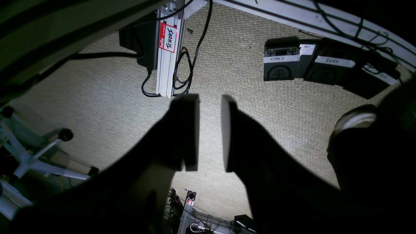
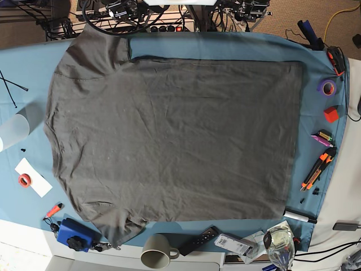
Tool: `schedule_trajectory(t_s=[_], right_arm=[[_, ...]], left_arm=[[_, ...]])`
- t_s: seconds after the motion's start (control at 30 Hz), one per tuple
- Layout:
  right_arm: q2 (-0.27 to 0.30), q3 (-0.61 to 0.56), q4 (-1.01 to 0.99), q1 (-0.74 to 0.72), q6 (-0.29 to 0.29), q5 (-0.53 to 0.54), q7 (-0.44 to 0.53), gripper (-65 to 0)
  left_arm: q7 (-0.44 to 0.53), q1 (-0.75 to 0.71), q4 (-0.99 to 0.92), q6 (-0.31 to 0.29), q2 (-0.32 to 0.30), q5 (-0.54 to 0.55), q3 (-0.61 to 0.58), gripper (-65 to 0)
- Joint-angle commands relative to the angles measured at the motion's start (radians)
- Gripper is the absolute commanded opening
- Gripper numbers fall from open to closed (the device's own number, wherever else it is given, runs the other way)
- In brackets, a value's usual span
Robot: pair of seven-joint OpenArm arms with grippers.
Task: Fold the T-shirt properly
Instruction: 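Move the right gripper toward the shirt's shoulder corner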
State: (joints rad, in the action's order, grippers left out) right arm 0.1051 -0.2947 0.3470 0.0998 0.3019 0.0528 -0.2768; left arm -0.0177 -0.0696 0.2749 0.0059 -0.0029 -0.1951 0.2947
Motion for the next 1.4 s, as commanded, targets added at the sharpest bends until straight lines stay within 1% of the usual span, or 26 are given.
schedule_trajectory(t_s=[0.0,1.13,1.23,1.33,1.37], right_arm=[[0.006,0.001,0.006,0.0,0.007,0.006,-0.004,-52.1],[0.007,0.001,0.006,0.002,0.007,0.006,-0.011,-52.1],[0.012,0.001,0.006,0.008,0.007,0.006,-0.026,-52.1],[0.029,0.001,0.018,0.031,0.006,0.006,-0.035,-52.1],[0.039,0.001,0.033,0.045,0.006,0.006,-0.035,-52.1]], left_arm=[[0.014,-0.002,0.005,-0.005,0.002,-0.003,-0.002,-65.0],[0.018,-0.003,0.005,-0.006,0.002,-0.003,-0.002,-65.0],[0.017,-0.01,0.005,-0.006,-0.013,-0.003,-0.005,-65.0],[0.018,-0.032,0.005,-0.006,-0.038,0.0,-0.005,-65.0],[0.018,-0.042,0.008,-0.006,-0.048,0.019,-0.005,-65.0]])
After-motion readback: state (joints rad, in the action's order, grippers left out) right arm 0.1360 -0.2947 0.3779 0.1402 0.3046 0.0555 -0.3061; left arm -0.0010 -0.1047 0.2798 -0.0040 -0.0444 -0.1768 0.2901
